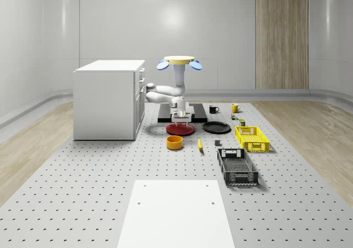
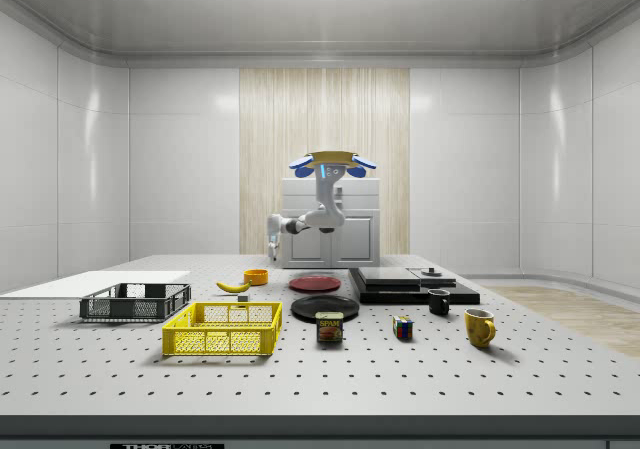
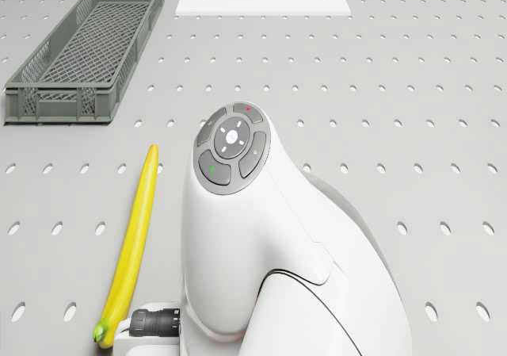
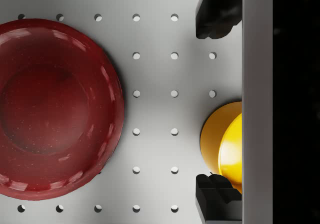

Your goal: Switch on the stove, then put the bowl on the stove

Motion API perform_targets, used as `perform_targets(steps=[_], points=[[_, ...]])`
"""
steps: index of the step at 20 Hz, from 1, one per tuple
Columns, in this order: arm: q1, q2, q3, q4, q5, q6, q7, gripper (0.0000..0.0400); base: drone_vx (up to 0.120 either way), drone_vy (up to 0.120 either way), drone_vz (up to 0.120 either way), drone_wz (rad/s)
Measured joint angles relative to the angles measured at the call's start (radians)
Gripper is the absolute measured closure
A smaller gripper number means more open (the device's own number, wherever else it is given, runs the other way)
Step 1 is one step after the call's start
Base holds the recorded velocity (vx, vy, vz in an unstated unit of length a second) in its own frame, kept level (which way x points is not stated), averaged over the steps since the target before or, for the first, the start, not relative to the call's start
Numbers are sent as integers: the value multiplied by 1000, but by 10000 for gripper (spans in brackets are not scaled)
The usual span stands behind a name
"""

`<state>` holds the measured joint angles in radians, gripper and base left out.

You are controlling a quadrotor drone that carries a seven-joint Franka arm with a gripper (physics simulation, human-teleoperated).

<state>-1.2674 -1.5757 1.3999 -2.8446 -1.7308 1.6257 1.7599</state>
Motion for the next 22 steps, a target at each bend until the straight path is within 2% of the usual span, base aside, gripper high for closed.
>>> perform_targets(steps=[2,10,18,22], points=[[0,0,0,0,0,0,0,0,120,100,0,0],[0,-2,0,0,1,2,0,0,120,0,-5,0],[-1,-4,0,0,1,3,0,0,120,0,-120,0],[-2,-5,-8,1,-7,7,1,0,20,0,-80,0]])
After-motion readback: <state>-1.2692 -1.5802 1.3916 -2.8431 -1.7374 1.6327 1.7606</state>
